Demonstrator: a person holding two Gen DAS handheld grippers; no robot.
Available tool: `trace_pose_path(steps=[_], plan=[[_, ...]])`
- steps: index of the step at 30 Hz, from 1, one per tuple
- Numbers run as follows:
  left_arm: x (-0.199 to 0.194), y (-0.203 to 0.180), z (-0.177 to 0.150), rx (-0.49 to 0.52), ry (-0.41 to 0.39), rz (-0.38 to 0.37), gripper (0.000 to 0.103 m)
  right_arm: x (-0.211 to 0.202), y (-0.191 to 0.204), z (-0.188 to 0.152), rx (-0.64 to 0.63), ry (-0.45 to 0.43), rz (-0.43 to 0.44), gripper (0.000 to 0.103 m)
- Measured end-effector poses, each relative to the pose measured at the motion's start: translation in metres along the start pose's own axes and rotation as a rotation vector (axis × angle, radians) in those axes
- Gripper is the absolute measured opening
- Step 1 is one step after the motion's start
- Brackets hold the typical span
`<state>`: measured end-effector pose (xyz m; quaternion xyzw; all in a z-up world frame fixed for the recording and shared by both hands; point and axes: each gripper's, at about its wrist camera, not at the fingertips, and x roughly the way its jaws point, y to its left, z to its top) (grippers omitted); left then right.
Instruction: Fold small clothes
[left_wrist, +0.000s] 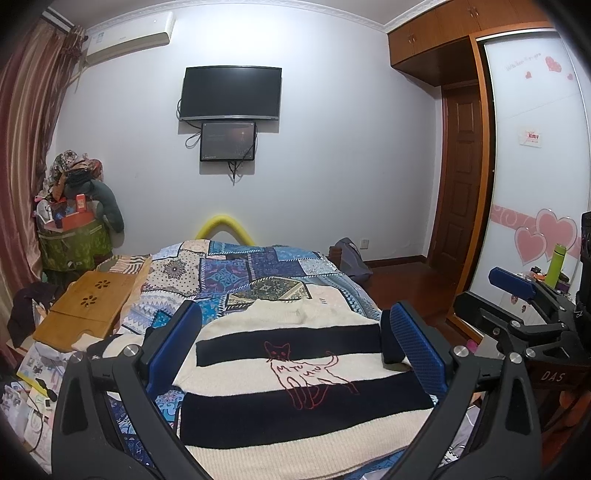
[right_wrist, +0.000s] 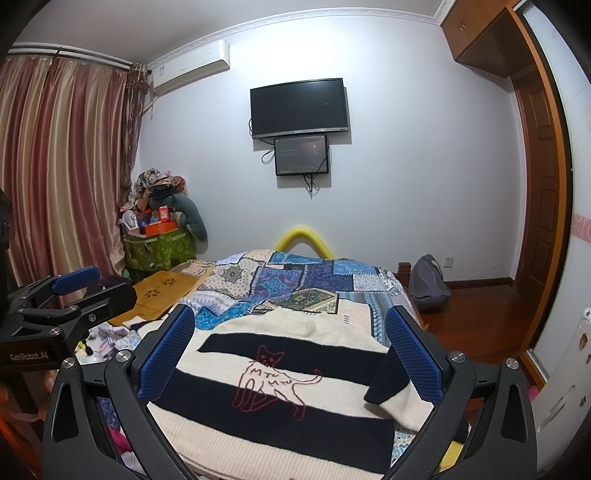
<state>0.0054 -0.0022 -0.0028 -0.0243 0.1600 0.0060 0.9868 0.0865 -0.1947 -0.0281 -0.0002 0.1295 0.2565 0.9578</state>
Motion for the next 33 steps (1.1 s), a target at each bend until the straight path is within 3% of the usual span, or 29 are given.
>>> trace_pose_path(steps=[24,33], plan=[[0.005,0.009,0.001,-0.021,-0.011,-0.013,0.103,0.01,0.004,-0.007,0.001,0.021,0.006,0.102],[0.036,0.025,0.002,-0.031,0.034,-0.024,0.103,0.04,-0.005,-0.01,-0.012,0.063,0.004,0.102]])
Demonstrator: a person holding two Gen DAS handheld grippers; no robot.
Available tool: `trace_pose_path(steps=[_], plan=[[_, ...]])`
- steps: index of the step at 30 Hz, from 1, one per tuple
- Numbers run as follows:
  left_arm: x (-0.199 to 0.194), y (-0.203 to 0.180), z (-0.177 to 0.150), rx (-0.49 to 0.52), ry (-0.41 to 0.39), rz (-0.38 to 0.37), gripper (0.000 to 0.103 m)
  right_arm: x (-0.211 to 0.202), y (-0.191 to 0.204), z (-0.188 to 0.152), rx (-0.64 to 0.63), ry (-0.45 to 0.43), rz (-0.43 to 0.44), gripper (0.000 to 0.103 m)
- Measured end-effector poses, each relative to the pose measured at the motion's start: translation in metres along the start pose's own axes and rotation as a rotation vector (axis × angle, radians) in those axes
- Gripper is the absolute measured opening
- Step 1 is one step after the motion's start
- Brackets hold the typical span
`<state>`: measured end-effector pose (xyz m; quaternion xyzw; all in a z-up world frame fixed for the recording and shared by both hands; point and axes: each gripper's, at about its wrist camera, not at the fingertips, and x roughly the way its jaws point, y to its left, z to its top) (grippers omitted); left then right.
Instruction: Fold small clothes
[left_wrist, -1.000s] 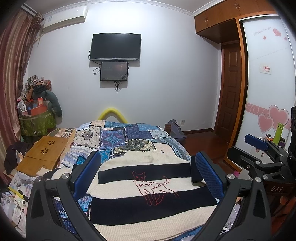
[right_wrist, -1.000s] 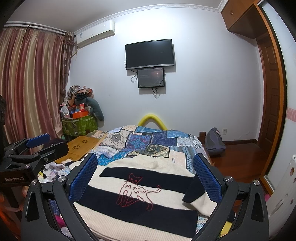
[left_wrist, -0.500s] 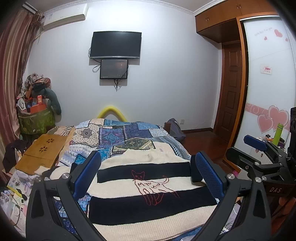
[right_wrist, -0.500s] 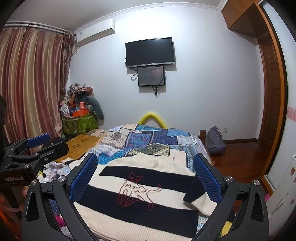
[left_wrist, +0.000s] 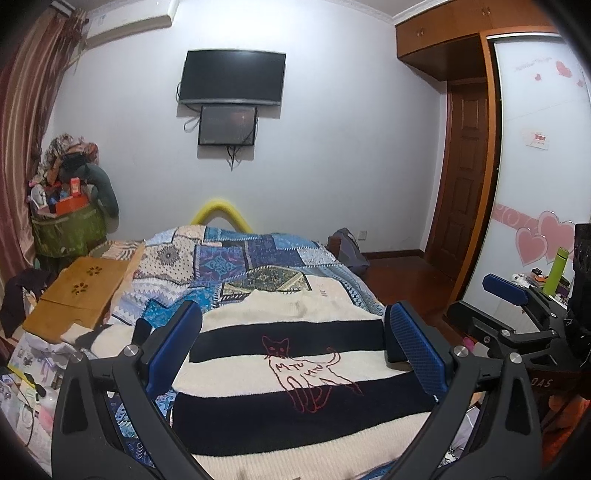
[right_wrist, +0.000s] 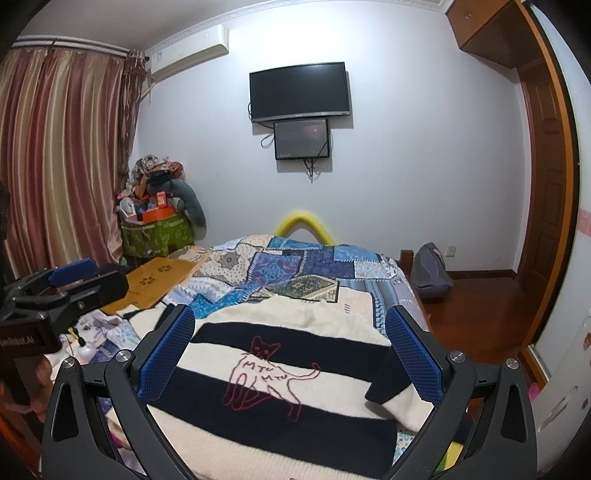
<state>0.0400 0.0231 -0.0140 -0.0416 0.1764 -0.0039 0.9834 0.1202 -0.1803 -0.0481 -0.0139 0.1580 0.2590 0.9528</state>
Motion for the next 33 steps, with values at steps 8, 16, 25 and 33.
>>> trace_pose_path(steps=[8,16,25,33], plan=[[0.098,0.055,0.01,-0.013,0.125,0.058,0.103,0.073,-0.032,-0.003,0.019,0.099,-0.044,0.102],[0.231,0.141,-0.015,-0.058,0.428,0.16,0.099,0.154,-0.075,-0.018,-0.007,0.273,-0.057,0.095],[0.342,0.193,-0.064,-0.079,0.754,0.164,0.07,0.249,-0.114,-0.035,0.0,0.497,-0.002,0.076],[0.391,0.166,-0.086,-0.037,0.815,0.038,0.016,0.319,-0.113,-0.049,-0.06,0.648,0.032,0.048]])
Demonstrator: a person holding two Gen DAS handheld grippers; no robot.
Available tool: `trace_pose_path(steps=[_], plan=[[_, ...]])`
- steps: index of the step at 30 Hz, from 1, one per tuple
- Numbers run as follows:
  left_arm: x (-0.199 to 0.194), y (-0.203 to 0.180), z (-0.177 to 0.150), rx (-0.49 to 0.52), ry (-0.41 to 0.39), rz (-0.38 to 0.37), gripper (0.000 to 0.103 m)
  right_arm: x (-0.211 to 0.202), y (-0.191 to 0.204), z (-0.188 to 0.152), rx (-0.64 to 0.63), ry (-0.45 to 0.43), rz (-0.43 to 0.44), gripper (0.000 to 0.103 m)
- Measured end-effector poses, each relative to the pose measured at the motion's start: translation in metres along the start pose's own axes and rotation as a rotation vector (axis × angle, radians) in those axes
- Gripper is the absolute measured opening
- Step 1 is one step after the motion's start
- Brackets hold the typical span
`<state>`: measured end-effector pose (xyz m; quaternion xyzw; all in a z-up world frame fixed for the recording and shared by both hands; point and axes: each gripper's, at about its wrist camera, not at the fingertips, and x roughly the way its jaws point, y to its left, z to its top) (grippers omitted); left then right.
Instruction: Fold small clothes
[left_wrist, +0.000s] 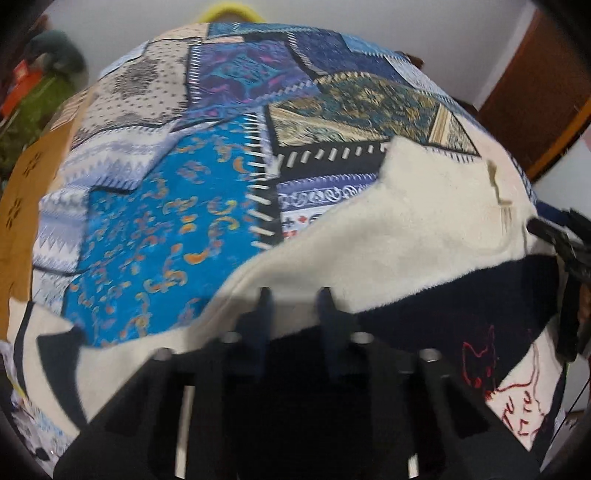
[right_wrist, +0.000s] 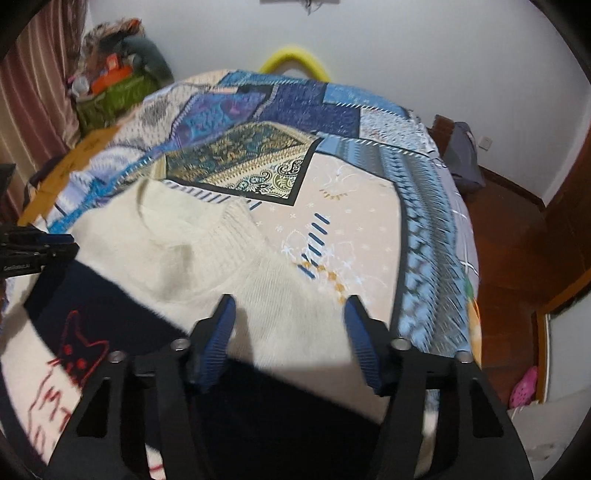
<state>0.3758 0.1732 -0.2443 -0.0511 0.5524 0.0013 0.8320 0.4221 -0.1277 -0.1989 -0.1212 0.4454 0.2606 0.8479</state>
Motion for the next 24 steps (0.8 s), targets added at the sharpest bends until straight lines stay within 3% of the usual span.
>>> trace_pose_path(steps=[1,2,4,5,8,14,18,21,24], plan=[[0.001,-0.002,0.002,0.017,-0.009,0.007,0.01,0.003,0.0,0.002,-0.011,0.007,-0.011,0.042],[0.001,-0.004,0.004,0.03,-0.016,0.012,0.008,0.006,0.002,0.003,-0.025,0.009,-0.015,0.03],[0.003,-0.003,0.009,0.037,-0.019,0.013,0.002,0.009,0.001,0.005,-0.034,0.021,0.047,0.014],[0.004,-0.002,0.011,0.034,-0.023,0.015,0.001,0.01,0.002,0.004,-0.037,0.023,0.058,0.012],[0.009,0.001,0.021,0.023,-0.028,0.024,0.0,0.01,0.01,0.005,-0.099,0.005,0.041,0.011],[0.013,0.001,0.038,0.002,-0.067,0.1,0.0,0.015,0.001,0.037,-0.086,-0.028,0.014,0.01],[0.013,0.012,0.052,-0.058,-0.074,0.08,0.0,0.024,0.002,0.057,-0.058,-0.024,-0.02,0.011],[-0.001,0.023,0.047,-0.117,-0.089,0.035,0.002,0.022,0.009,0.061,-0.076,-0.025,-0.034,0.017],[-0.028,0.036,0.031,-0.169,-0.134,0.0,0.014,0.003,0.015,0.058,-0.097,-0.061,-0.027,0.032]])
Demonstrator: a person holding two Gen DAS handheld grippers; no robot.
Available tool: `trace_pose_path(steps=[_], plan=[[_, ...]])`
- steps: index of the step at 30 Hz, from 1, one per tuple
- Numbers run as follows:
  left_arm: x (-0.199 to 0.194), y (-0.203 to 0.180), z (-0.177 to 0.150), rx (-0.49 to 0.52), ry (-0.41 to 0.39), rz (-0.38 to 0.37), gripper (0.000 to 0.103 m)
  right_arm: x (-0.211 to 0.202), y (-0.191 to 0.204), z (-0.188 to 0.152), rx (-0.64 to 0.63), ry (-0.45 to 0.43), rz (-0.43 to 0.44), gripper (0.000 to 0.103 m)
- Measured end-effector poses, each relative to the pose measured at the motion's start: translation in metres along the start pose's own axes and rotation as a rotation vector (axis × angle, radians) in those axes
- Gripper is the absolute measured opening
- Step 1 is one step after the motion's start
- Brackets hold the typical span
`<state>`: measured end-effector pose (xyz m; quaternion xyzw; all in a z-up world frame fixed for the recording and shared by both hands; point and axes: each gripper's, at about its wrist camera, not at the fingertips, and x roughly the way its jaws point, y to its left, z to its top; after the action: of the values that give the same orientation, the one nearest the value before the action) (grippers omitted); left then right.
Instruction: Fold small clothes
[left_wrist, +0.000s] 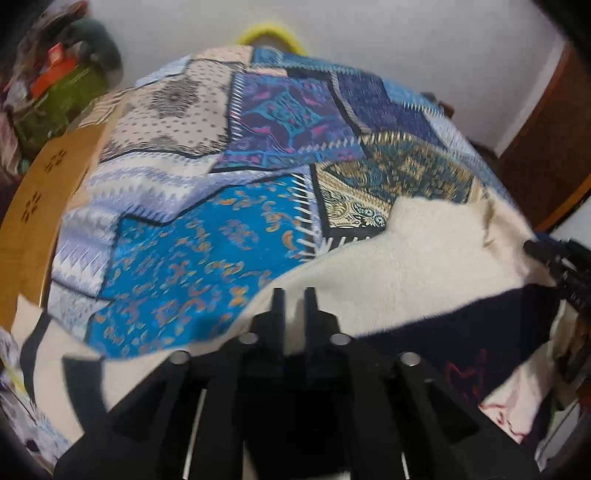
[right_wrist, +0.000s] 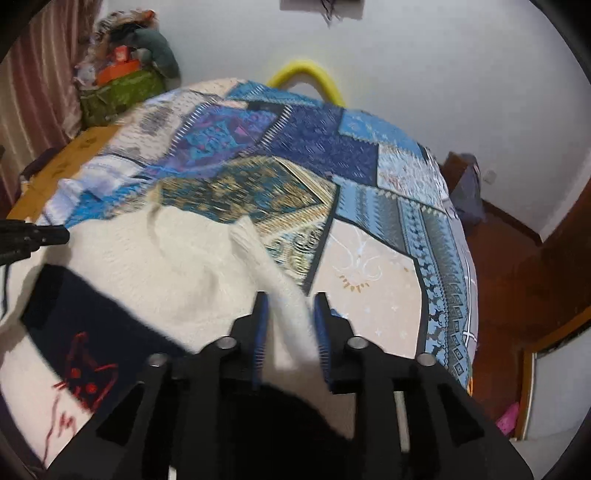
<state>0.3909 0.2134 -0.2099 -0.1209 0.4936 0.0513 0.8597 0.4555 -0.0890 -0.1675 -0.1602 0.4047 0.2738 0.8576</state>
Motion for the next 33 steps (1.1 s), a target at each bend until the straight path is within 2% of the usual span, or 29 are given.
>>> trace_pose_path(steps=[1,2,4,7,11,16,19,23,24,26,29,31,33], plan=[[-0.011,0.005,-0.004,-0.012,-0.015,-0.007,0.02,-0.006,0.001,0.0,0.002,-0.011,0.007,0.042],[-0.023,0.012,-0.009,-0.022,-0.034,-0.003,0.024,-0.015,0.002,0.0,0.009,-0.026,0.019,0.046],[-0.047,0.025,-0.02,-0.027,-0.074,0.025,0.043,-0.032,0.006,-0.002,0.02,-0.056,0.046,0.048],[-0.087,0.059,-0.043,-0.057,-0.135,0.081,0.059,-0.056,0.018,-0.005,0.021,-0.088,0.082,0.061],[-0.116,0.12,-0.079,-0.169,-0.141,0.148,0.064,-0.083,0.036,-0.016,0.006,-0.147,0.113,0.071],[-0.114,0.197,-0.122,-0.361,-0.083,0.224,0.064,-0.09,0.051,-0.033,0.019,-0.152,0.128,0.073],[-0.098,0.234,-0.143,-0.485,-0.04,0.206,0.064,-0.088,0.06,-0.044,0.015,-0.143,0.119,0.073],[-0.077,0.257,-0.15,-0.603,-0.025,0.126,0.064,-0.083,0.067,-0.056,0.021,-0.121,0.12,0.073],[-0.072,0.262,-0.149,-0.633,-0.032,0.101,0.062,-0.082,0.068,-0.058,0.023,-0.116,0.124,0.073],[-0.068,0.266,-0.145,-0.651,-0.051,0.115,0.057,-0.08,0.068,-0.062,0.028,-0.109,0.122,0.073],[-0.061,0.268,-0.132,-0.631,-0.056,0.166,0.035,-0.079,0.066,-0.069,0.043,-0.101,0.118,0.073],[-0.064,0.264,-0.119,-0.577,-0.072,0.204,0.008,-0.078,0.061,-0.071,0.056,-0.101,0.124,0.073],[-0.071,0.253,-0.107,-0.52,-0.09,0.226,0.008,-0.08,0.059,-0.075,0.067,-0.103,0.124,0.073]])
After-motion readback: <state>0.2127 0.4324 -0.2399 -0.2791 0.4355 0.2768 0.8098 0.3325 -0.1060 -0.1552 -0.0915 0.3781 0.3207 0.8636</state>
